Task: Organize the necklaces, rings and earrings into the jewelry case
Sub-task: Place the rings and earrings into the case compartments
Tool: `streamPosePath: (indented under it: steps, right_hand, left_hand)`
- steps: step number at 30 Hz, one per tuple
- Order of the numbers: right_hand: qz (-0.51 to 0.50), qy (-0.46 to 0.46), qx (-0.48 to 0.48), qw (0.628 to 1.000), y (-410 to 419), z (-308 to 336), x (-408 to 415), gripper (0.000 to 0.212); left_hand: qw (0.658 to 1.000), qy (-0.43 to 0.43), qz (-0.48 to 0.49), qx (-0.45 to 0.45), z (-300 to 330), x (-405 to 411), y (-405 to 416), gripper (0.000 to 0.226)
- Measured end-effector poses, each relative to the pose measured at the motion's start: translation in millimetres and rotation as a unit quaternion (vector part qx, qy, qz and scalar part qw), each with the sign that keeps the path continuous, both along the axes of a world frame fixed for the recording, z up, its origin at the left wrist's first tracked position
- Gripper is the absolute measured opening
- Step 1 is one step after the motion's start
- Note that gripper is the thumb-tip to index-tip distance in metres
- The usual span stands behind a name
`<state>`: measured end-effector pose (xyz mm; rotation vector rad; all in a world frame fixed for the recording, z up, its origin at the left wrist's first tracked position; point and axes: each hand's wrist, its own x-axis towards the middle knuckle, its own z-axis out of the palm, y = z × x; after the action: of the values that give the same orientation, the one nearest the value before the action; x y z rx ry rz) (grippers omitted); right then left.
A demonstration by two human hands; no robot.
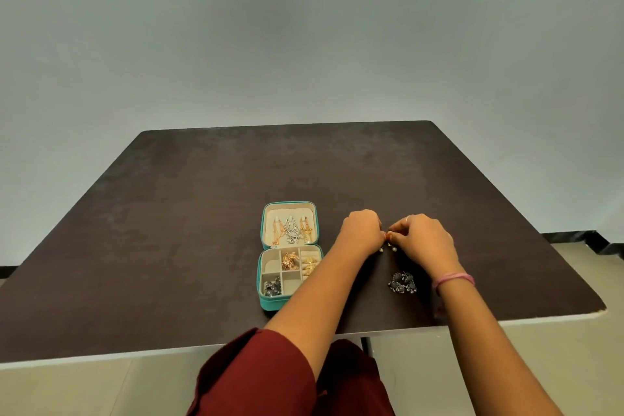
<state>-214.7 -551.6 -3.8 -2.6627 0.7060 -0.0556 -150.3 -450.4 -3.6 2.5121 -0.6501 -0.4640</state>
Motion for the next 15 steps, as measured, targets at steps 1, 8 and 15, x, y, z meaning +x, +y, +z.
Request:
streamPosePath:
  steps: [1, 8, 15]
  right_hand:
    - [-0.003, -0.002, 0.007, 1.000, 0, 0, 0, 0.014]
    - [0.006, -0.041, 0.060, 0.997, 2, -5, 1, 0.012]
    - [0.008, -0.129, 0.127, 0.983, 10, -7, -5, 0.011]
  left_hand:
    - [1.000, -0.006, 0.000, 0.012, -1, 0, -1, 0.027]
    - [1.000, 0.007, 0.009, 0.011, -3, 0, -1, 0.023]
    - [0.998, 0.032, 0.013, -0.054, 6, -3, 11, 0.019]
